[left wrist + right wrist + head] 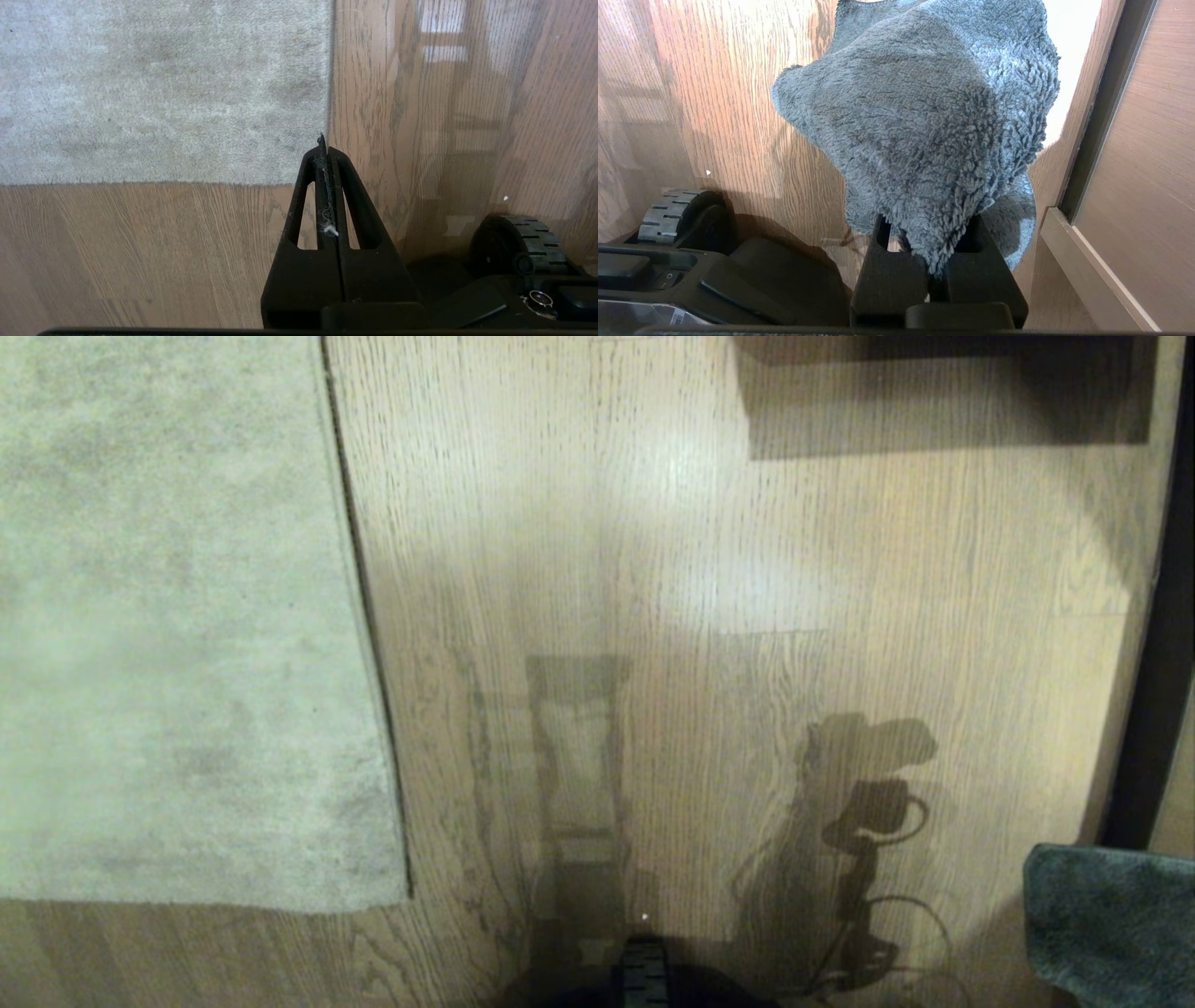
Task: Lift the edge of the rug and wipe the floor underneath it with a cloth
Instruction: Lift up the carpet
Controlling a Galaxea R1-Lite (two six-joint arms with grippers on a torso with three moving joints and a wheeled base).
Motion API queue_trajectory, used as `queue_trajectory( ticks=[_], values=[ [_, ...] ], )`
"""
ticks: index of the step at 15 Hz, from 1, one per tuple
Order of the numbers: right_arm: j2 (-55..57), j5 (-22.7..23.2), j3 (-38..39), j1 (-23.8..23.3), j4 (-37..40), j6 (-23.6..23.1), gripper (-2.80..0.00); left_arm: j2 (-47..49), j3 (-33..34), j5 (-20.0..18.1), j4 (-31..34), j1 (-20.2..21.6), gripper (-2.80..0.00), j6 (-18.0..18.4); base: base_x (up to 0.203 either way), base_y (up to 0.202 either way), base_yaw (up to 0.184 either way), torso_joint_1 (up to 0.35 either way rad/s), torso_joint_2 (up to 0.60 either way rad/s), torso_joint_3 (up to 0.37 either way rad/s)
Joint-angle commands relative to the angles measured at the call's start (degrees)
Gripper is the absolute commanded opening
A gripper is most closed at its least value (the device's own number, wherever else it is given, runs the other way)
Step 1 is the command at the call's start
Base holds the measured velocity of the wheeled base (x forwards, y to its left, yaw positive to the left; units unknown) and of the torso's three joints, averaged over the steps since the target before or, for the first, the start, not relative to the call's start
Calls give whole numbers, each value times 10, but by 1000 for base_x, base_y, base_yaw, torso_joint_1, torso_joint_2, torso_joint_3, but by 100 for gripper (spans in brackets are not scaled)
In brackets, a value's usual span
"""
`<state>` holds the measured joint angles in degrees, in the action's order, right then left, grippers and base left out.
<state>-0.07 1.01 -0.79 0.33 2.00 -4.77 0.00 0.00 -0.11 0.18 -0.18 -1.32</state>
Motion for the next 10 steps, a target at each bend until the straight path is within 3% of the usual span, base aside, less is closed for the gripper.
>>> queue_trajectory(
  ticks=[1,10],
  values=[
    [1,0,0,0,0,-1,-280,1,0,0,0,0,-280,0,0,0,0,0,0,0],
    [1,0,0,0,0,-1,-280,0,0,1,0,0,-280,0,0,0,0,0,0,0]
  ],
)
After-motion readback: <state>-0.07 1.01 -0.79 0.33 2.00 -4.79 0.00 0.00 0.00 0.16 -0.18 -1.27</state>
